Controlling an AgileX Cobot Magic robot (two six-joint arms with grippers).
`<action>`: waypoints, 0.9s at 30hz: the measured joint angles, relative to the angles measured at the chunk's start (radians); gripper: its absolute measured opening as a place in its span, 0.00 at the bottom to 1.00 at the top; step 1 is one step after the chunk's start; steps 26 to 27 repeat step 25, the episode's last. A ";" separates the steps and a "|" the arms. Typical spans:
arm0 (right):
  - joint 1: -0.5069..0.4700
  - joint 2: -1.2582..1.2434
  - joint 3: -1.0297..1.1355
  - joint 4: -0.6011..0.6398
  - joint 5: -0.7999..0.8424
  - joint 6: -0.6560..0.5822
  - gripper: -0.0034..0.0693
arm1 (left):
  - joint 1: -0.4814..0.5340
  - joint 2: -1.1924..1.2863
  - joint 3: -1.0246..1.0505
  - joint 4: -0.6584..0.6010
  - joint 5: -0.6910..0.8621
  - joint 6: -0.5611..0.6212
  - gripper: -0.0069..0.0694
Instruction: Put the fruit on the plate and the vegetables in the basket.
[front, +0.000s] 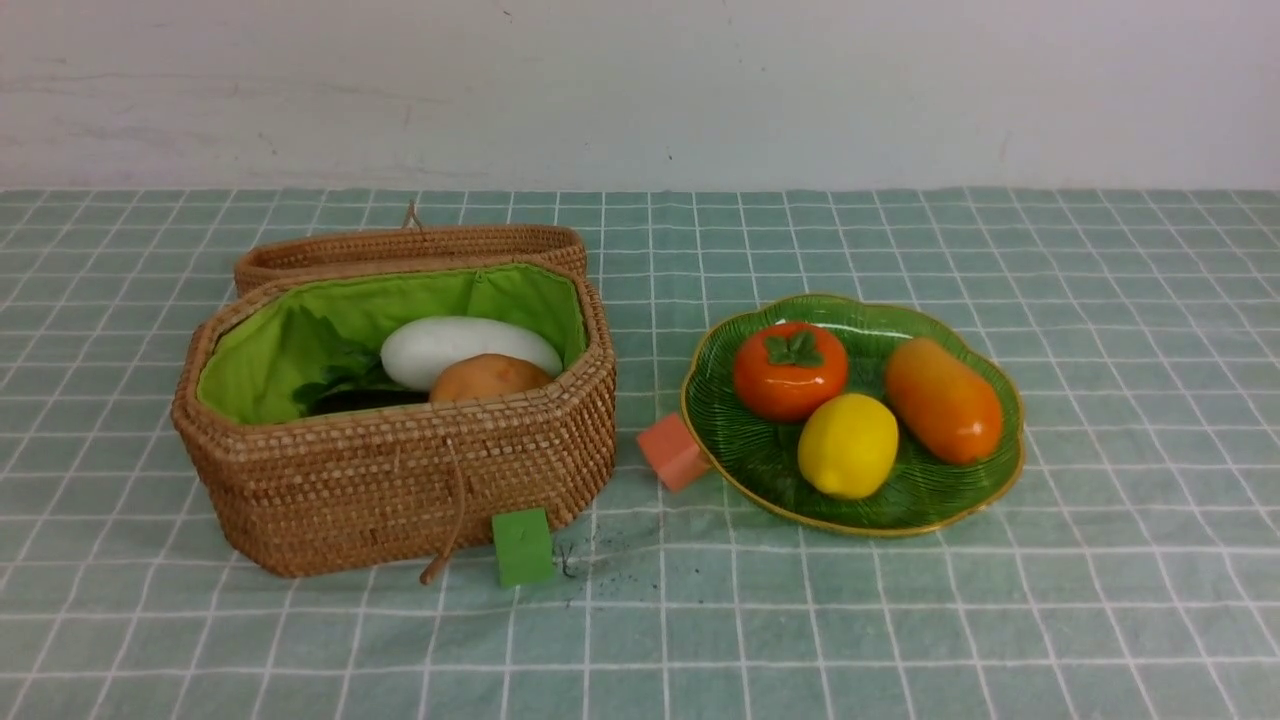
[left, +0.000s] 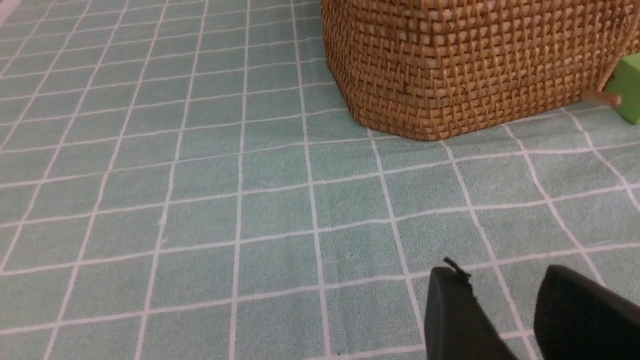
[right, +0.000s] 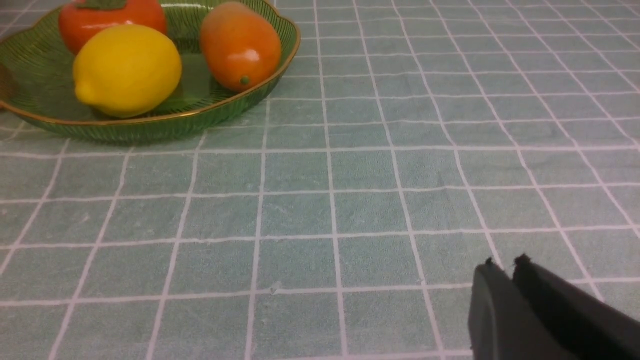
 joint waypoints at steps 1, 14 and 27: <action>0.000 0.000 0.000 0.000 0.000 0.000 0.12 | 0.000 0.000 0.000 0.000 0.000 0.000 0.40; 0.000 0.000 0.000 0.000 0.000 0.000 0.14 | 0.000 0.000 0.000 0.000 0.000 0.000 0.40; 0.000 0.000 0.000 0.000 0.000 0.000 0.15 | 0.000 0.000 0.000 0.000 0.000 0.000 0.40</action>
